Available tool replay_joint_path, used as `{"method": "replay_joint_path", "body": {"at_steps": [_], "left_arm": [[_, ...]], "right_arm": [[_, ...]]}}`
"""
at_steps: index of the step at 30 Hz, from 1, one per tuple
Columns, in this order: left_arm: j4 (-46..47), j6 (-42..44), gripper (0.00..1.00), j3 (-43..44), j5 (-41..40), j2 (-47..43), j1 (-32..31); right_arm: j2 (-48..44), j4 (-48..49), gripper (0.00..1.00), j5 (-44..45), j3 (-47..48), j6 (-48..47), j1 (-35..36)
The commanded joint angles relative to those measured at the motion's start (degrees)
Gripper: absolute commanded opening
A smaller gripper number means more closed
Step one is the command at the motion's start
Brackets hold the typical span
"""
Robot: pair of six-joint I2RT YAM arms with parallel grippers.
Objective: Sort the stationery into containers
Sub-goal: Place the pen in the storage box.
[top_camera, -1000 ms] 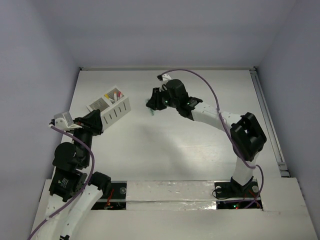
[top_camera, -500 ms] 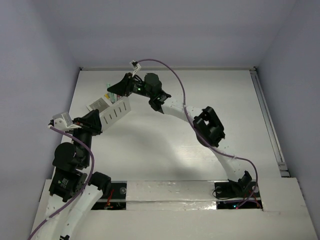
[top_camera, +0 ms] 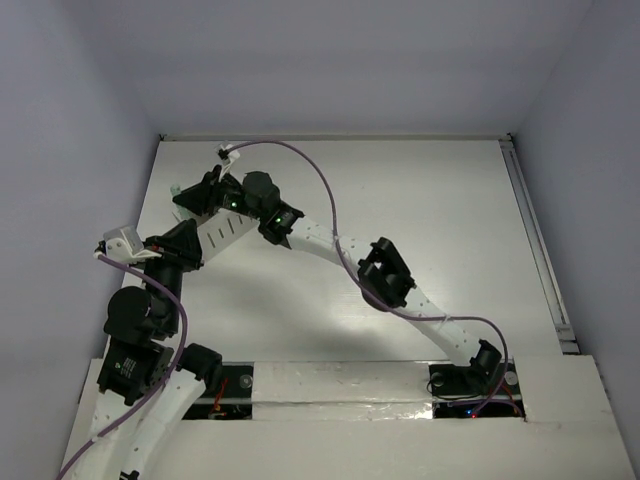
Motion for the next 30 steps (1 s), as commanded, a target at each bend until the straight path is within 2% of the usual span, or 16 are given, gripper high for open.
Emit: {"method": "replay_joint_path", "body": {"at_steps": [1, 11, 17, 24, 30], "left_arm": [[2.27, 0.30, 0.12, 0.48, -0.37, -0.93, -0.33], [2.19, 0.30, 0.12, 0.39, 0.51, 0.21, -0.33], [2.27, 0.30, 0.12, 0.39, 0.33, 0.39, -0.33], [2.27, 0.38, 0.13, 0.39, 0.33, 0.30, -0.33], [2.27, 0.47, 0.13, 0.48, -0.02, 0.21, -0.33]], "right_arm": [[2.38, 0.20, 0.13, 7.60, 3.85, -6.89, 1.53], [5.63, 0.21, 0.17, 15.68, 5.34, -10.24, 1.53], [5.99, 0.38, 0.20, 16.66, 5.08, -11.38, 1.53], [4.76, 1.00, 0.34, 15.87, 2.27, -11.82, 1.53], [1.42, 2.94, 0.53, 14.64, -0.90, -12.96, 2.06]]}}
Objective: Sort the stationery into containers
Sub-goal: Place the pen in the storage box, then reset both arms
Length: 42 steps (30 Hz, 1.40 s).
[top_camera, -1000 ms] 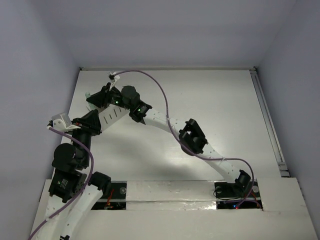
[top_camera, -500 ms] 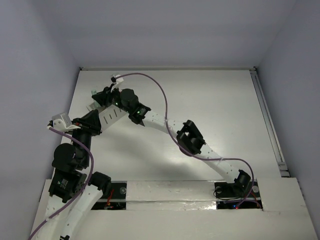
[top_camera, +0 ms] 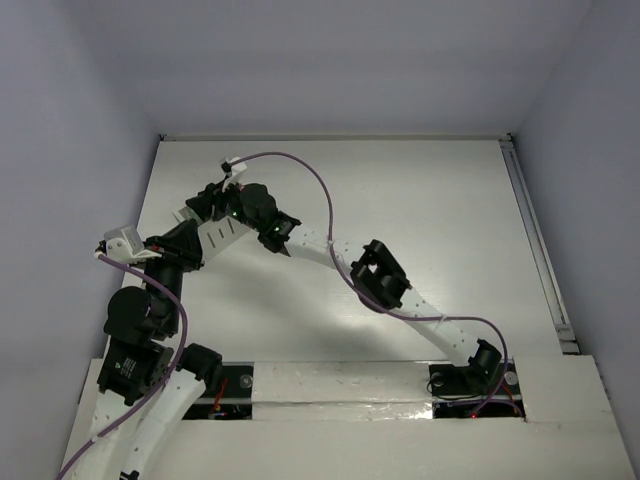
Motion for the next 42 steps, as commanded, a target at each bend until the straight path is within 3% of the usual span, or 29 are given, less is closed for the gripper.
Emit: {"method": "replay_joint_path", "body": {"at_steps": [1, 5, 9, 17, 20, 22, 23, 25, 26, 27, 31, 34, 42], "left_arm": [[2.27, 0.38, 0.13, 0.30, 0.42, 0.21, -0.33], [2.36, 0.38, 0.13, 0.48, -0.45, -0.14, -0.33], [2.36, 0.47, 0.13, 0.30, 0.42, 0.04, -0.33], [2.45, 0.56, 0.13, 0.57, -0.89, 0.21, 0.20], [2.36, 0.38, 0.14, 0.65, -1.33, 0.82, 0.90], [2.10, 0.38, 0.16, 0.57, -0.90, 0.91, 0.90], [2.18, 0.47, 0.19, 0.48, -0.89, 0.74, 0.90], [2.36, 0.47, 0.22, 0.48, -1.16, 0.82, 1.43], [2.36, 0.47, 0.24, 0.48, -1.07, 1.09, 1.43], [2.36, 0.38, 0.24, 0.39, -0.98, 1.61, 1.95], [2.71, 0.38, 0.29, 0.13, 0.33, 1.62, 2.48], [2.89, 0.47, 0.33, 0.13, 1.38, 2.49, 3.00], [4.30, 0.73, 0.44, -0.22, 6.31, 3.81, 5.81]], "right_arm": [[-3.26, 3.59, 0.55, -0.90, -0.02, -2.23, 0.60], [-6.51, 6.39, 0.67, -2.21, -3.88, -2.76, 1.12], [-9.66, 7.62, 0.69, -4.23, -4.76, -3.20, 1.12], [-21.35, 14.65, 0.68, -6.18, -21.25, -3.90, 1.12], [-26.27, 14.93, 0.58, -4.17, -26.98, -6.01, 1.12], [-29.43, 15.71, 0.43, -2.84, -31.90, -7.06, 0.60], [-33.19, 16.76, 0.28, -1.27, -35.14, -7.16, 0.07], [-37.25, 19.49, 0.15, 0.50, -45.51, -7.85, -0.63], [-39.45, 20.37, 0.04, 3.46, -49.20, -7.86, -1.59], [-44.52, 21.68, 0.00, 4.36, -52.89, -7.77, -2.21], [-59.83, 27.92, 0.00, 7.44, -77.37, -7.24, -5.99], [-73.07, 26.88, 0.00, 13.06, -89.52, -10.91, -7.84], [-100.62, 11.52, 0.02, 32.12, -104.76, -15.33, -10.65]]}}
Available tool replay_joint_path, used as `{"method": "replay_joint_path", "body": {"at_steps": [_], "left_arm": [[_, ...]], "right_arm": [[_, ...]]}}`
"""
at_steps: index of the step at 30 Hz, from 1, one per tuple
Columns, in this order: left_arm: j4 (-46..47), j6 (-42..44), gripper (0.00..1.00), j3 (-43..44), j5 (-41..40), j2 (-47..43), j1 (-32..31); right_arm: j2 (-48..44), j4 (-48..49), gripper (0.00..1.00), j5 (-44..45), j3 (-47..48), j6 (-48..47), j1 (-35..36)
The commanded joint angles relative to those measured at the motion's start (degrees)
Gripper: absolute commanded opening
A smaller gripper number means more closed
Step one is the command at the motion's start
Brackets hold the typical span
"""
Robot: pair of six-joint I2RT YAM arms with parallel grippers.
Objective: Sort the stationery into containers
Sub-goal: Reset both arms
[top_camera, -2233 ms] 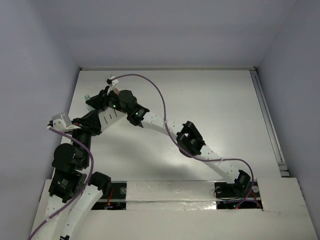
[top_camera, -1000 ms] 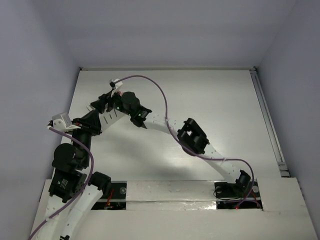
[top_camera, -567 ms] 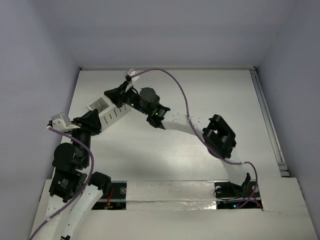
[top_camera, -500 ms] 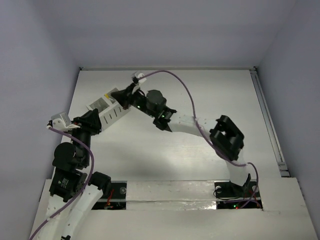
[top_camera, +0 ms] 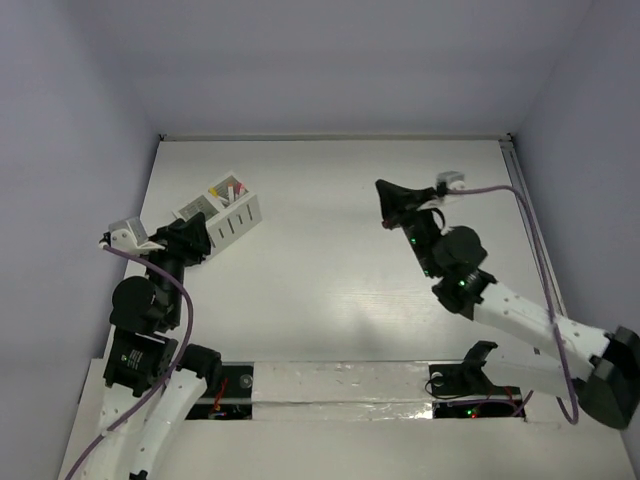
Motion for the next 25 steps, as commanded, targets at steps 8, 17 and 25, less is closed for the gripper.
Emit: {"method": "replay_joint_path", "body": {"at_steps": [8, 17, 25], "left_arm": [[5.31, 2.45, 0.52, -1.10, 7.51, 0.49, 1.63], [5.40, 3.59, 0.53, -1.45, 8.49, -0.04, 1.63], [6.62, 3.51, 0.55, -2.42, 9.01, -0.39, 1.63]], "right_arm": [[-27.57, -14.39, 0.34, 19.14, -10.48, -1.53, -0.18], [-24.44, -15.62, 0.39, 15.28, -9.53, -1.18, -0.18], [-22.85, -16.06, 0.38, 14.57, -8.47, -1.80, -0.18]]}}
